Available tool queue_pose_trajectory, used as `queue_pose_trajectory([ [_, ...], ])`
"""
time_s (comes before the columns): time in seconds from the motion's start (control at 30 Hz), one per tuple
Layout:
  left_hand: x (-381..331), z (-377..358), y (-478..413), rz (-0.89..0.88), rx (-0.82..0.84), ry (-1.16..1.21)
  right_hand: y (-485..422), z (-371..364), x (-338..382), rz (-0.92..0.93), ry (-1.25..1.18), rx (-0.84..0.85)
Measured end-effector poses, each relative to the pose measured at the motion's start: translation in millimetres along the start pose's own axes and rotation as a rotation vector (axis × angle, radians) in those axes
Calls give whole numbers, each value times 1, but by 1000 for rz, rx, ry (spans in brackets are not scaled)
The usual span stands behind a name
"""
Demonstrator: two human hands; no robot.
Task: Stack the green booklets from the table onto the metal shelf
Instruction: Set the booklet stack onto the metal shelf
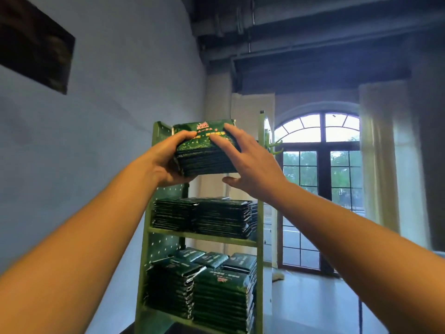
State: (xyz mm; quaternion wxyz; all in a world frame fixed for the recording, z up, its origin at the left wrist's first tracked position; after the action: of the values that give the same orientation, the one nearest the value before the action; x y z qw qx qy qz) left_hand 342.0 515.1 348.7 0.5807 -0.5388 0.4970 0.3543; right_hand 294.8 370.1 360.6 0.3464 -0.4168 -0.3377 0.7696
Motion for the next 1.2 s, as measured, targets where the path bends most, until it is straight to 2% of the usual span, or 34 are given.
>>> queue_pose_trajectory([
  [0.17, -11, 0, -25, -19, 15, -13, -19, -11, -15, -7, 79, -23],
  [0.4, -23, 9, -48, -30, -12, -101, -40, -25, -33, -49, 125, 42],
  [0.77, -19, 11, -64, 5, 8, -106, -54, -37, -44, -47, 106, 71],
  [1.0, -20, 17, -75, 34, 19, -167, -61, -41, -52, -61, 8, 69],
  [1.07, -20, 19, -77, 31, 17, -214, -63, -41, -54, -81, -21, 73],
  [1.13, -22, 22, -74, 19, -37, -360, -66, -43, -56, -99, -43, 84],
  [1.2, -26, 23, -75, -53, -175, -559, -68, -45, -58, -111, -72, 92],
])
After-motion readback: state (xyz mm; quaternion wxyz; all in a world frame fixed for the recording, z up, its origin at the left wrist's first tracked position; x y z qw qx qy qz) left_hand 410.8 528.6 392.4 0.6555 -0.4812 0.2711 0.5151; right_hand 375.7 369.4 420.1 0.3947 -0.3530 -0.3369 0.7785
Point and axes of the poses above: each hand's wrist, its own y-axis away from the middle knuckle, its own z-axis out of the back of the hand, x = y × z, the point moved 6 cm from there along -y, towards the middle knuckle, and after that the axes turned 9 degrees about -y, right-handed, at the moved point
